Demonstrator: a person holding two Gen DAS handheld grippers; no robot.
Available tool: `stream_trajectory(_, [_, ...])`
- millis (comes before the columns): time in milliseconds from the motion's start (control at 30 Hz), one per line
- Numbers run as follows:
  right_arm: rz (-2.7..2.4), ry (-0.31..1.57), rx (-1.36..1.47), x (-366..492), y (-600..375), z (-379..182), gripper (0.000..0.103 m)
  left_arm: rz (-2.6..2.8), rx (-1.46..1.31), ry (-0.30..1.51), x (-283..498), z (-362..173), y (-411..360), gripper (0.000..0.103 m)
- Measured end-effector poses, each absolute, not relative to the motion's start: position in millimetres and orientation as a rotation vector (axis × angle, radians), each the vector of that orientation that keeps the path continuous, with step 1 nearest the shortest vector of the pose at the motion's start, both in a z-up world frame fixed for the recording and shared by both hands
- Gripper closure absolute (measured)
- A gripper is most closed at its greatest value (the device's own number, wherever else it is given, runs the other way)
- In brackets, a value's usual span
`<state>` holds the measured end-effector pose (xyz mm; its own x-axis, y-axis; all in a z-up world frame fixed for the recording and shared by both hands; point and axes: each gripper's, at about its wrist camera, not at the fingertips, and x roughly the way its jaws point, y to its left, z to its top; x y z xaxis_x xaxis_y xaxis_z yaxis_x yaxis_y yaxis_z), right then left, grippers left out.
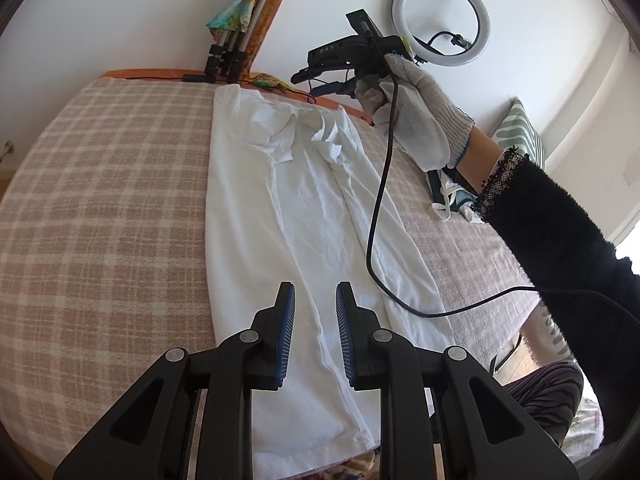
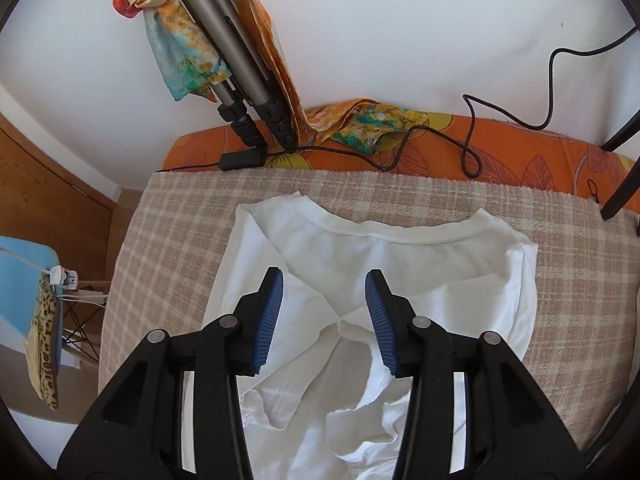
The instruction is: Fold small clothes
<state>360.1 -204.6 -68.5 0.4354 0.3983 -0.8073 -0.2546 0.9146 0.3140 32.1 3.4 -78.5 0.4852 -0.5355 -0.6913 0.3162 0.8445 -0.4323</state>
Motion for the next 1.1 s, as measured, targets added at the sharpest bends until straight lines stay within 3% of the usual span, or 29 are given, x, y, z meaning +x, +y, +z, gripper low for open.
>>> stream_trajectory(300, [0.445, 0.974, 0.199, 265.1, -272.7, -21.0, 0.058, -0.631, -0.291, 1.017, 11.2, -99.2, -27.7, 0.084])
stream_trajectory(367, [0.452, 0.981, 0.206, 235.2, -284.4, -22.8, 0.058, -0.662, -0.282, 1.026, 6.2, -101.0, -36.7, 0.077])
stream_trajectory(467, [0.43, 0.992, 0.207, 183.3, -301.7, -35.2, 0.058, -0.706, -0.289, 1.037, -1.2, -103.9, -46.4, 0.067])
stream_trajectory(800, [0.451, 1.035, 0.3, 16.2, -354.2, -93.7, 0.058, -0.776, -0.267, 1.095, -11.1, -116.8, -74.5, 0.067])
stream_trajectory(1100, [0.505, 1.111, 0.298, -46.4, -348.8, -145.5, 0.058, -0.861, -0.272, 1.087, -19.0, -110.2, -75.7, 0.067])
